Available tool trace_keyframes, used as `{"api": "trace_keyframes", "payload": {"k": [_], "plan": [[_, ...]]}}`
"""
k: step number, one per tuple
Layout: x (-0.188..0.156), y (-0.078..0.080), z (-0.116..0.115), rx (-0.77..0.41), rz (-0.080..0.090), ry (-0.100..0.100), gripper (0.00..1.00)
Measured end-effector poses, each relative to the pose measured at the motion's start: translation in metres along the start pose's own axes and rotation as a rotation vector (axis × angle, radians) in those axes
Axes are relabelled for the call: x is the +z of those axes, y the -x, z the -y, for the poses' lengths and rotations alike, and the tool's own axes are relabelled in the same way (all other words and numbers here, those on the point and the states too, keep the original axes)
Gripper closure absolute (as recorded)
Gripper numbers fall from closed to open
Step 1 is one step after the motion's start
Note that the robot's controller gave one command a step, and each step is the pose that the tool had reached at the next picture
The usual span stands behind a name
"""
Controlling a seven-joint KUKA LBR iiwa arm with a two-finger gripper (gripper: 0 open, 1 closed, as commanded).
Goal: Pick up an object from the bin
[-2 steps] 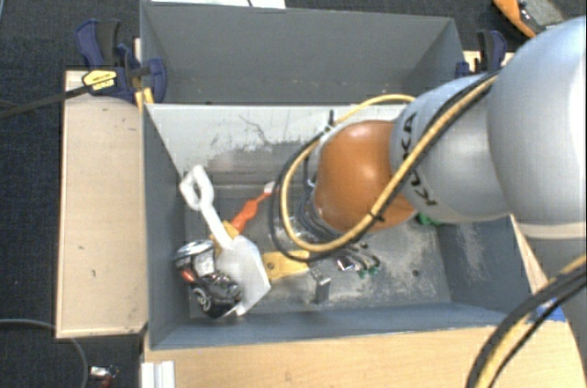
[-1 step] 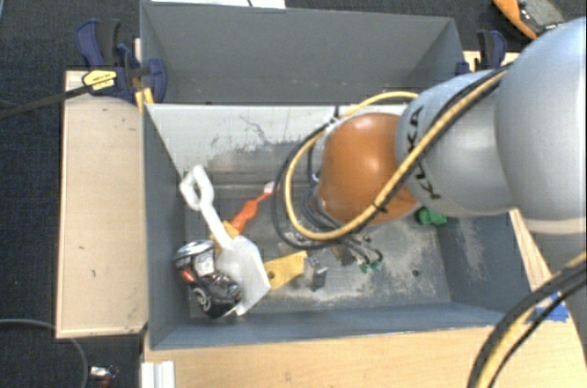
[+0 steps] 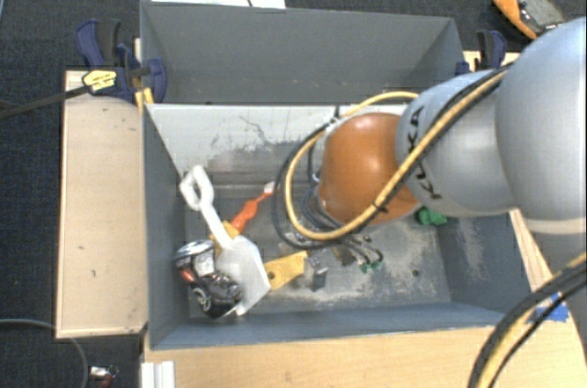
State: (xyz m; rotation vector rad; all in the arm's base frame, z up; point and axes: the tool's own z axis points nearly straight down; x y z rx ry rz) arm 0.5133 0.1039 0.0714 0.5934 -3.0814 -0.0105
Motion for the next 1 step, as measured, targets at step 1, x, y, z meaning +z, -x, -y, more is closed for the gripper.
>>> {"api": "trace_keyframes", "payload": {"k": [1], "plan": [[-0.0485,-0.0015,-0.0009,0.003,-0.006,0.001,1.00]]}}
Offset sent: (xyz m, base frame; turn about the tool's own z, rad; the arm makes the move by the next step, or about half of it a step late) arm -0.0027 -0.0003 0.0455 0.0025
